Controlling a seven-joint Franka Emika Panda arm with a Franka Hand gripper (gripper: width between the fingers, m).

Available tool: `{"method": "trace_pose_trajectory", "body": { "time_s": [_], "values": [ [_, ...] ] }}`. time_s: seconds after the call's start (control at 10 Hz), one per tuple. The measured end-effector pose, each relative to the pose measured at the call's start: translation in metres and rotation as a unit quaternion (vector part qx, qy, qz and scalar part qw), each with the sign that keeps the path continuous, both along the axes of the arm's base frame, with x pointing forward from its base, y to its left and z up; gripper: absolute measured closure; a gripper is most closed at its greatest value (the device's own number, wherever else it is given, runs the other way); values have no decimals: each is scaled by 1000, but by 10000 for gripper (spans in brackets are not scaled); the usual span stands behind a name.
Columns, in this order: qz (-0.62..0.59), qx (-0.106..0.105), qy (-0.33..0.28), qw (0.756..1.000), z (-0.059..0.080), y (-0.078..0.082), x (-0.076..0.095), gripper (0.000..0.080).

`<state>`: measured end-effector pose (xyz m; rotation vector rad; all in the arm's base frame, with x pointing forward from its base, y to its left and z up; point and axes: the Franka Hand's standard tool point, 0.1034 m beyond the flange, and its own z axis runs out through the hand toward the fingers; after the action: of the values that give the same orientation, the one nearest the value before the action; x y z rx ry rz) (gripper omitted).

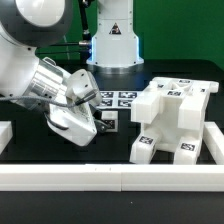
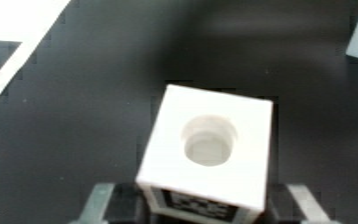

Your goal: Assemble chair

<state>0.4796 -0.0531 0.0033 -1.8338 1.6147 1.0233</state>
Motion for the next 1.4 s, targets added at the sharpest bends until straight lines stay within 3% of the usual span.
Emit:
{"method": "trace_pose_trajectory", "body": {
  "time_s": [0.1,0.4,0.5,0.6,0.7,0.8,1.2,1.4],
  "values": [
    [5,1,-3,1000,2,-3,-1,530],
    [88,-17,-74,993,28,-48,-3,530],
    [120,-30,-111,986,38,-64,0,530],
    [163,-57,-151,973,51,-71,5,528],
    [180,-93,-170,964,56,-64,3,528],
    [179,-96,-167,965,56,-56,-4,528],
    [182,-93,-168,964,52,-62,-5,528],
    [264,-96,-242,929,49,-76,-3,528]
  ]
}}
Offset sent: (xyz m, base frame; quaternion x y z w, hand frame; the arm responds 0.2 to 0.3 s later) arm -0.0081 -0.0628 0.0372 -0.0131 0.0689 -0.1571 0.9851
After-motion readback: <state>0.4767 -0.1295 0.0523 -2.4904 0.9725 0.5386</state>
